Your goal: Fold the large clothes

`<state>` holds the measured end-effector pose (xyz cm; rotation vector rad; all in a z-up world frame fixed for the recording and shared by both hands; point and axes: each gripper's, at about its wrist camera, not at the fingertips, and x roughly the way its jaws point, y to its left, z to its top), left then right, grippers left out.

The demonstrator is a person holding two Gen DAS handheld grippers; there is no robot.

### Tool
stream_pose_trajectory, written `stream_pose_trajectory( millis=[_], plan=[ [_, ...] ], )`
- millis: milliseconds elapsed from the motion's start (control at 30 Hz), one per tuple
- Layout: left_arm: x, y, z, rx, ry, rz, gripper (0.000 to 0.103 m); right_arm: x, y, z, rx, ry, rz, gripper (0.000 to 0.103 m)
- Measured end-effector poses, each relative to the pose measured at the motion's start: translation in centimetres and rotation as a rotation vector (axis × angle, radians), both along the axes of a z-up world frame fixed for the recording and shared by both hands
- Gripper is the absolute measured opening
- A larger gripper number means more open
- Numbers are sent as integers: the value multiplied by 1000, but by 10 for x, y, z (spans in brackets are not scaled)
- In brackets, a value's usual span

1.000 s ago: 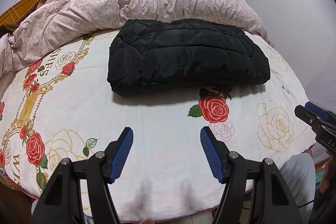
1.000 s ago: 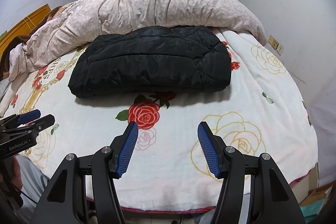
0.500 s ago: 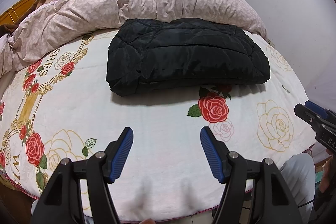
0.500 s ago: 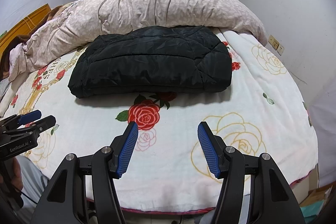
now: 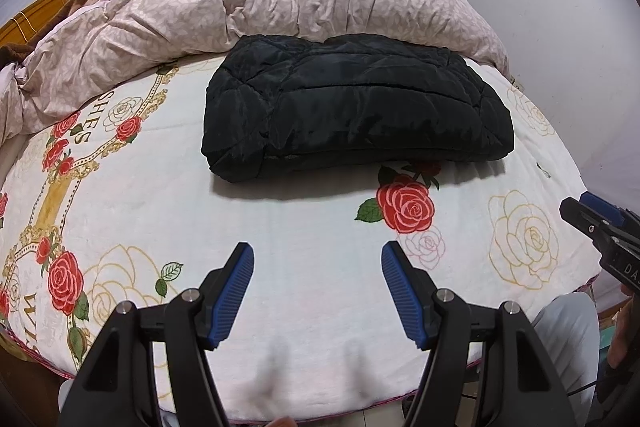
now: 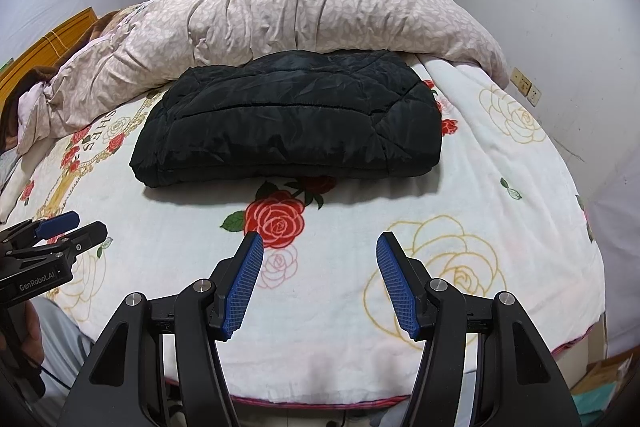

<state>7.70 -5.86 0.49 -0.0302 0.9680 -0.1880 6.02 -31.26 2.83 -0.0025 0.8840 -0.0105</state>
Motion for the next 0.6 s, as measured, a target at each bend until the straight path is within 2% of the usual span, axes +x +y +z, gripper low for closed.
stream_pose_trajectory(
  millis=[600],
  plan=[
    [-3,-2,2,6,-7,-6,68,0,-1,0,1,1,2,59]
  ],
)
